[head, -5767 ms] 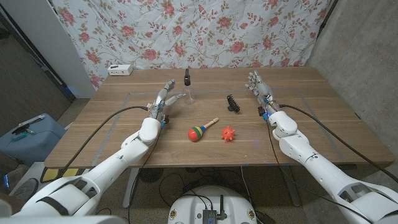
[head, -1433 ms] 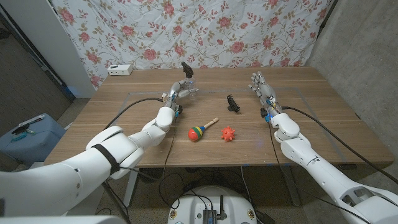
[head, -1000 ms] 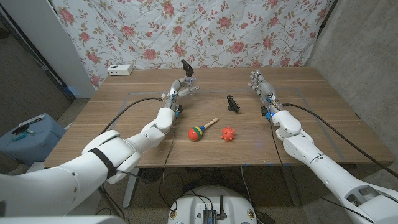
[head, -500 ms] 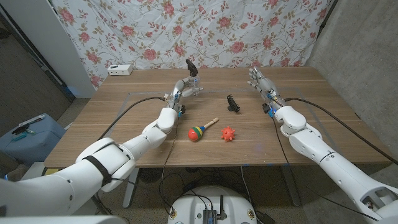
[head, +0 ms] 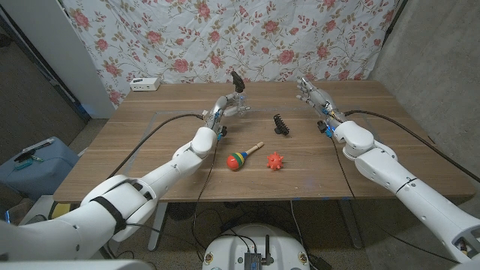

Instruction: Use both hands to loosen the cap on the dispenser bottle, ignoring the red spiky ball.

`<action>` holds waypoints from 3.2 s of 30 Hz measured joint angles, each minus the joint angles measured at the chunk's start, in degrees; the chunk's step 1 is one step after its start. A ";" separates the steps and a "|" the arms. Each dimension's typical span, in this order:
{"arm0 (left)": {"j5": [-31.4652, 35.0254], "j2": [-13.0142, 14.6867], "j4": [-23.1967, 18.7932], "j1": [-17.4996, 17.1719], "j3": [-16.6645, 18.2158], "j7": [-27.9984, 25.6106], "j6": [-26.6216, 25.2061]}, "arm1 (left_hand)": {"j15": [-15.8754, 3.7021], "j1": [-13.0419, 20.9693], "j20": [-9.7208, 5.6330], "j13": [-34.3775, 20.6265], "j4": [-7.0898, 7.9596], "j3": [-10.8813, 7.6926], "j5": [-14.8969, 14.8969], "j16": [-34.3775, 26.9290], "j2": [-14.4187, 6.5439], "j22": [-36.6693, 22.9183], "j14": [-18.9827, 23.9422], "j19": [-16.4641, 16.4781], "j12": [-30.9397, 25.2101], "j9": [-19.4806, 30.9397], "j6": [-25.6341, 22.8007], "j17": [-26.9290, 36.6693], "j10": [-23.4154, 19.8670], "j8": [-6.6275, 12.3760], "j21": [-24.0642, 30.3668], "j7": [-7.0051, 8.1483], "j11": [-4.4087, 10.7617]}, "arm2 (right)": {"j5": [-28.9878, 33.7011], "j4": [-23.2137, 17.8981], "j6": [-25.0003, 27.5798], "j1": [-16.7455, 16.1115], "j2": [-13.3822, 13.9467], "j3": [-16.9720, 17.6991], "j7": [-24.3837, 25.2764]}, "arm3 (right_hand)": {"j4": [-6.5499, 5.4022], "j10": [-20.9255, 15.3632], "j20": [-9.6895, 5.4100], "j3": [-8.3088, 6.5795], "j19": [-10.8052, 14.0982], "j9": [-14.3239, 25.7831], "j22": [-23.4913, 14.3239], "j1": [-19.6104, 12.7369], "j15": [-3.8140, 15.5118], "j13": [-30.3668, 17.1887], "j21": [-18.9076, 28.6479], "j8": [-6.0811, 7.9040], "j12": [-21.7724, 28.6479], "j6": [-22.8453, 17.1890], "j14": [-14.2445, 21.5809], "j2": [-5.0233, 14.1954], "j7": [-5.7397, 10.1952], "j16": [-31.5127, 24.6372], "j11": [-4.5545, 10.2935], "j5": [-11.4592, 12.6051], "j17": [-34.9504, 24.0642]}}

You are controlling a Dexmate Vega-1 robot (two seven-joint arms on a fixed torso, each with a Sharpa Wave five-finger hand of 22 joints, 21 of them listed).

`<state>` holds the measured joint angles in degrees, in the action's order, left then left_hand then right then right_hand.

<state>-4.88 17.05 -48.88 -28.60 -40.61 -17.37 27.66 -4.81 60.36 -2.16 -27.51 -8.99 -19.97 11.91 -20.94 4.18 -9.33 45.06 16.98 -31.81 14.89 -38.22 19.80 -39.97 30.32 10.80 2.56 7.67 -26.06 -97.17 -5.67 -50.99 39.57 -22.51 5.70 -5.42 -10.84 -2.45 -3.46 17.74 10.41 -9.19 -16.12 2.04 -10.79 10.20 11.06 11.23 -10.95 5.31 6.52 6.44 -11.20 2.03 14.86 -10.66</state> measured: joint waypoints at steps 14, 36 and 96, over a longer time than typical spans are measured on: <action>0.58 1.49 -6.62 -1.35 0.77 2.54 -3.70 | -0.31 0.00 0.00 -0.56 0.00 0.00 0.42 0.38 0.00 0.00 0.74 0.00 -0.65 0.00 0.00 0.03 -0.31 0.63 -0.17 0.00 -0.31 | 1.59 -7.36 9.06 0.68 3.83 0.03 1.20 | 2.28 -1.67 0.86 0.06 -0.86 0.00 0.00 -2.35 -1.62 0.00 0.00 0.00 0.25 -1.14 1.62 -1.72 -0.30 0.00 -1.00 -0.25 0.00; 1.85 1.65 -9.23 -1.36 0.00 6.03 -5.46 | -0.52 0.00 0.00 -1.30 0.00 0.00 0.42 1.26 0.00 0.00 1.11 0.00 -0.67 -0.27 0.00 -0.17 -0.31 1.29 -0.16 0.00 -0.31 | 5.79 -17.90 22.97 4.47 8.67 -1.96 2.13 | 4.74 -1.13 1.74 -0.64 -1.74 0.00 0.00 -5.24 -2.89 -0.28 0.00 0.00 0.25 -1.54 1.44 -2.80 -1.13 0.00 -2.35 -0.89 -0.01; 5.81 -0.53 -7.54 0.60 -3.81 7.39 -5.39 | -0.82 0.00 0.00 -2.54 -0.25 -0.25 0.87 2.37 0.00 0.00 2.04 0.00 -1.15 -0.80 0.00 0.03 -0.30 2.62 -0.16 0.00 -0.31 | 23.68 -28.28 50.30 22.35 10.06 -17.49 -8.57 | 12.08 2.38 11.51 -3.12 -1.46 1.20 -0.29 -12.33 -12.29 -0.54 0.45 2.33 -0.43 -9.53 2.45 -5.66 -7.46 0.00 -9.10 -2.95 -0.14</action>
<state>0.92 16.51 -56.42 -28.00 -44.42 -9.98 22.26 -5.64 60.35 -2.16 -30.05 -9.23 -20.21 12.78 -18.57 4.18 -9.34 47.10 16.98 -32.95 14.09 -38.22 19.83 -40.27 32.94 10.64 2.56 7.36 -2.38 -125.45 44.63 -28.64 49.63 -40.00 -2.87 6.66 -8.47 9.05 -6.58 16.29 11.61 -9.48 -28.45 -10.25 -11.34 10.65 13.38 10.80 -20.48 7.76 0.86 -1.02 -11.20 -7.08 11.91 -10.80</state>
